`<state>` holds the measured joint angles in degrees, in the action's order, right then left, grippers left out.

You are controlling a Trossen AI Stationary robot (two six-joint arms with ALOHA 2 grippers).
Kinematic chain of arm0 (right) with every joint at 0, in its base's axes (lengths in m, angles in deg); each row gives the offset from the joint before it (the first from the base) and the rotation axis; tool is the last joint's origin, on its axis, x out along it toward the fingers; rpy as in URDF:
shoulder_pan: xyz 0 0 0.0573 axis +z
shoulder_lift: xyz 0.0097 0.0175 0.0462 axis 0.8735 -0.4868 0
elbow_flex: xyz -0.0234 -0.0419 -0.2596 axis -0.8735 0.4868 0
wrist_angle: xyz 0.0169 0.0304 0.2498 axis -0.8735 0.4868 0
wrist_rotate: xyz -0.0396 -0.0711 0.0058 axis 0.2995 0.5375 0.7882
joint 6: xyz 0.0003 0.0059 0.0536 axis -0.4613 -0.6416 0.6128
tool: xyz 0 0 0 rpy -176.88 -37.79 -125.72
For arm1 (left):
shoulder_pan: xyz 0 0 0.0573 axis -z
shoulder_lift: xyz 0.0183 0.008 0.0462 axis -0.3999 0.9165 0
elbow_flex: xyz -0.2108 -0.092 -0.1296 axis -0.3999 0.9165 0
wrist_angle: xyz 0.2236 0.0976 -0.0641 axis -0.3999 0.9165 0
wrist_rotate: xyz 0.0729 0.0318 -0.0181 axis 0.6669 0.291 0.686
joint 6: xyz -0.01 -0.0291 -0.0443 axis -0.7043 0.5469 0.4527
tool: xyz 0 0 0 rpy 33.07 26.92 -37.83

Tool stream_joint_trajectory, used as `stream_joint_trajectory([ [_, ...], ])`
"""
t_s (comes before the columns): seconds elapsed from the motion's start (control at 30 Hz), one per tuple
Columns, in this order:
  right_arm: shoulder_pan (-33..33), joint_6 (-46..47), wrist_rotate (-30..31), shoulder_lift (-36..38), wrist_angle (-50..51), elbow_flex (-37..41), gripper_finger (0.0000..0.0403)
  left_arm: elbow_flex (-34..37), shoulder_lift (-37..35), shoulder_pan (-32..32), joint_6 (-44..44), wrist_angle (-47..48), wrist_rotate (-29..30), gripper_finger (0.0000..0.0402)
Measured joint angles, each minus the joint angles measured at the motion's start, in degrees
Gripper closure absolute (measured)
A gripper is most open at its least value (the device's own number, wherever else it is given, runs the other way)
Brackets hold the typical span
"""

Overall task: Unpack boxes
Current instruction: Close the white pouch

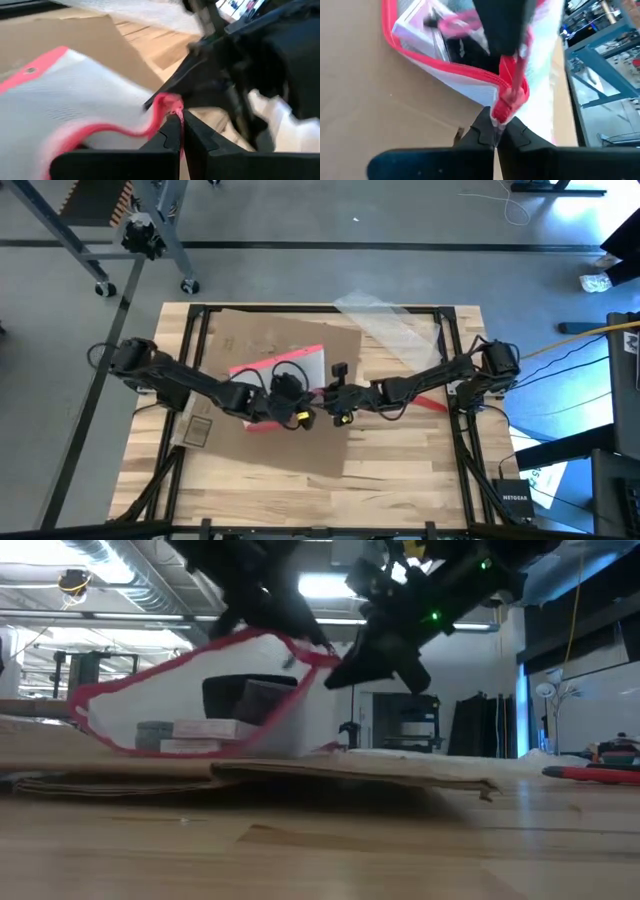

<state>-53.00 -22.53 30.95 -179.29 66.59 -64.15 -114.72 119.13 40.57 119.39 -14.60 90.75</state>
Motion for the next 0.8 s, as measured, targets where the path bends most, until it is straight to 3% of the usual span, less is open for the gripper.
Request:
stream_joint_trajectory([
  [0.37, -0.1, -0.3, 2.2, -0.5, 8.2, 0.9, 0.0403, -0.2, -8.8, 6.5, 12.6, 23.9, 6.9, 0.0399],
  [0.6, -0.1, 0.8, 1.0, -0.3, 7.4, 0.7, 0.0403, -0.1, -8.3, 8.4, 5.8, 16.0, 7.7, 0.0399],
  [0.8, -0.1, 1.2, 0.3, -0.2, 7.0, 0.5, 0.0403, 0.0, -2.9, 8.0, -2.0, 4.0, 5.1, 0.0396],
])
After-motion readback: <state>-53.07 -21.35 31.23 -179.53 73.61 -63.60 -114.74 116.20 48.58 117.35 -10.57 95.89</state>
